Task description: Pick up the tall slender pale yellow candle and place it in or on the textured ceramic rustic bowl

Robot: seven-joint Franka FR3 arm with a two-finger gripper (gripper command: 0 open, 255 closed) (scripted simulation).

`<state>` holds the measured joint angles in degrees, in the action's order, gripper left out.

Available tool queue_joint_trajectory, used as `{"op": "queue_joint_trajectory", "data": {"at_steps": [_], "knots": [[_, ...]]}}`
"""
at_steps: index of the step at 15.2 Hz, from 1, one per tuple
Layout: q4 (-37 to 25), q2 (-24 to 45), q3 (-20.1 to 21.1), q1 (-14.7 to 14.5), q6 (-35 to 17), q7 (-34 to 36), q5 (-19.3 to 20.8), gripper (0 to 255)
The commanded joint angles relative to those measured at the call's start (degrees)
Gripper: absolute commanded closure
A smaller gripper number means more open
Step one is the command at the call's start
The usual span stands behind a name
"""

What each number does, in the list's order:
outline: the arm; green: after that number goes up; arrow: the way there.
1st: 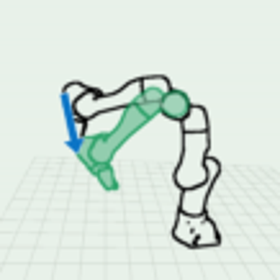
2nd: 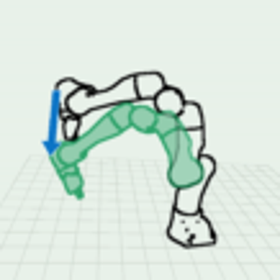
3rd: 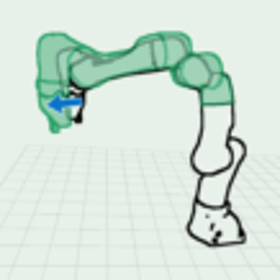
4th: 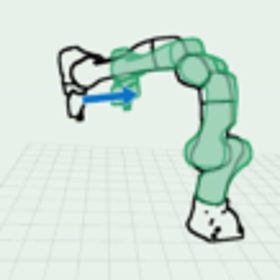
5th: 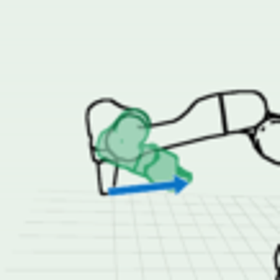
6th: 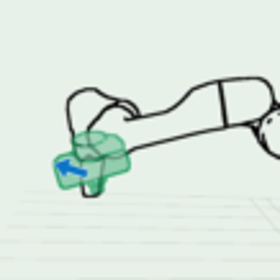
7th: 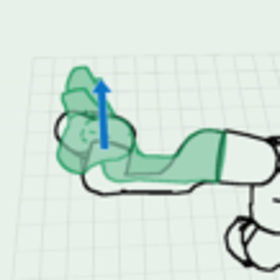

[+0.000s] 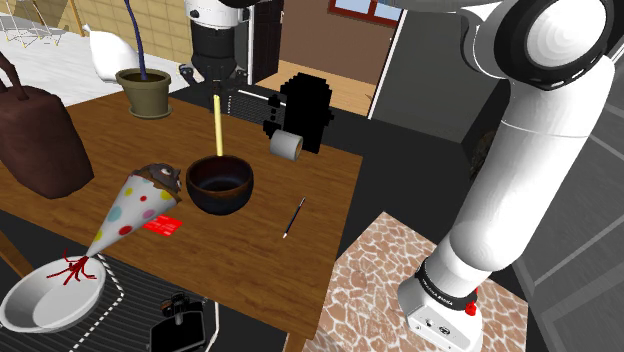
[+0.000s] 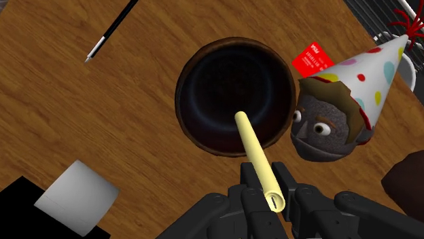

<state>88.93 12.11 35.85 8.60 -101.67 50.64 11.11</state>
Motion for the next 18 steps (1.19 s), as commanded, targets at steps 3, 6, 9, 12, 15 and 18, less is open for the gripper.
{"op": "queue_joint_trajectory", "data": {"at_steps": [3,6,9,12,15,18], "knots": [[3.50,-0.27,-0.12,0.34,-3.29,0.19,-0.05,255],[5.70,-0.18,-0.21,0.47,-5.55,0.43,0.10,255],[7.42,-0.01,-0.29,0.54,-7.39,0.67,0.30,255],[7.41,0.00,-0.29,0.53,-7.39,0.67,0.31,255],[7.41,0.00,-0.29,0.53,-7.39,0.67,0.31,255],[7.40,0.01,-0.29,0.53,-7.38,0.68,0.31,0]]}}
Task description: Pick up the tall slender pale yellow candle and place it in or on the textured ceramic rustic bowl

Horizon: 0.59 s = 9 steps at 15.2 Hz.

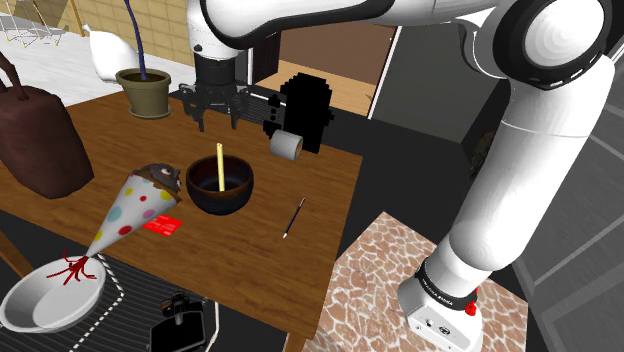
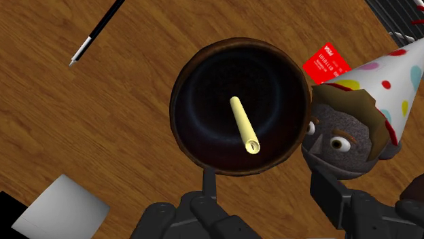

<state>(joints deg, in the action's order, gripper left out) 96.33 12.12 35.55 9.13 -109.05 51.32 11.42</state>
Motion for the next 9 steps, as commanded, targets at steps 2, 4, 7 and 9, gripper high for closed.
{"op": "queue_joint_trajectory", "data": {"at_steps": [2,4,7,9], "knots": [[0.00,0.00,0.00,0.00,0.00,0.00,0.00,0],[0.00,0.00,0.00,0.00,0.00,0.00,0.00,0],[-4.85,-0.77,0.34,-0.26,5.45,-0.52,-0.68,0],[-6.29,-0.82,0.43,-0.37,6.93,-0.60,-0.75,0]]}}
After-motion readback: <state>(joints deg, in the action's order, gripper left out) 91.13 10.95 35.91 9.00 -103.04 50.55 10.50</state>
